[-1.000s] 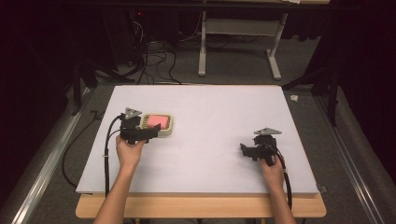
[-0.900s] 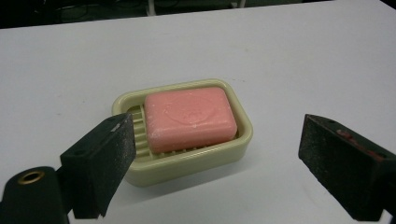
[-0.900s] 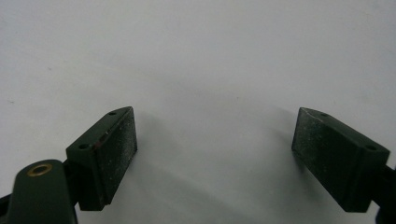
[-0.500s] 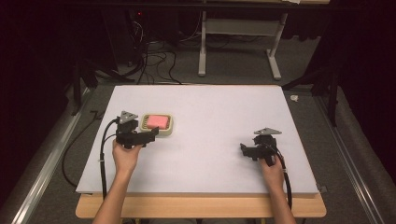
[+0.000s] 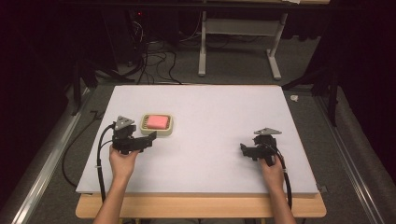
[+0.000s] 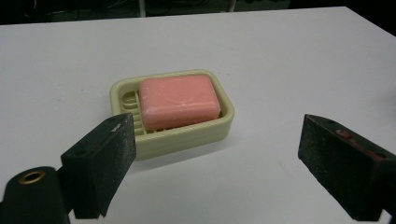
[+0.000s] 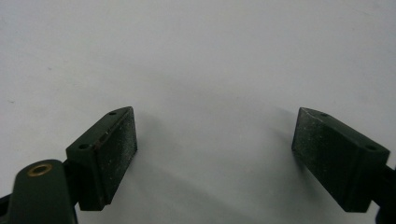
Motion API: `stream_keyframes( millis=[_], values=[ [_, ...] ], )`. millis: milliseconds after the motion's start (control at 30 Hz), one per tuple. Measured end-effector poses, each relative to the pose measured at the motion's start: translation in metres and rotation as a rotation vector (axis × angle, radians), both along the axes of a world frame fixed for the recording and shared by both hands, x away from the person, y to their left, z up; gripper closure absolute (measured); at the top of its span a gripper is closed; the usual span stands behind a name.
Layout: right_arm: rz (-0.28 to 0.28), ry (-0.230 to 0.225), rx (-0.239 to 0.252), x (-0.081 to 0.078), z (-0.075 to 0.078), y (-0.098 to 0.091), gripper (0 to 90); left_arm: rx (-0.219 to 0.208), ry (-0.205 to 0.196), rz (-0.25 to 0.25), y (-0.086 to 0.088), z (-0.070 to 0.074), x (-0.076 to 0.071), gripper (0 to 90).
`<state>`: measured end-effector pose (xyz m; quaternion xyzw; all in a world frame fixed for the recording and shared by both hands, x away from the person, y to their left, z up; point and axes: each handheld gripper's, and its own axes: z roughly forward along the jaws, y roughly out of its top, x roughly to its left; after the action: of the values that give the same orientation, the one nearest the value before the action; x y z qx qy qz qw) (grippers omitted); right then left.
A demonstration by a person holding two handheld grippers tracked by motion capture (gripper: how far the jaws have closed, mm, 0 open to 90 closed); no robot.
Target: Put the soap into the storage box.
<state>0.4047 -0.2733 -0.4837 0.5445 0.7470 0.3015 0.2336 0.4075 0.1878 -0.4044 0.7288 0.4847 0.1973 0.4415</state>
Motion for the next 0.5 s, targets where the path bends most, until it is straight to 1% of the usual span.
stream_keyframes(
  millis=[67,333,400,500],
  values=[
    [0.000,0.000,0.000,0.000,0.000,0.000,14.6,-0.007,-0.002,0.003,0.002,0.000,-0.002,12.2],
    [0.000,0.000,0.000,0.000,0.000,0.000,14.6,-0.003,-0.008,0.001,0.004,-0.001,-0.010,12.4],
    [0.000,0.000,0.000,0.000,0.000,0.000,14.6,-0.005,-0.007,-0.007,0.004,-0.002,-0.013,12.4],
    [0.000,0.000,0.000,0.000,0.000,0.000,14.6,0.005,-0.003,-0.012,0.004,-0.004,-0.015,12.7]
  ],
)
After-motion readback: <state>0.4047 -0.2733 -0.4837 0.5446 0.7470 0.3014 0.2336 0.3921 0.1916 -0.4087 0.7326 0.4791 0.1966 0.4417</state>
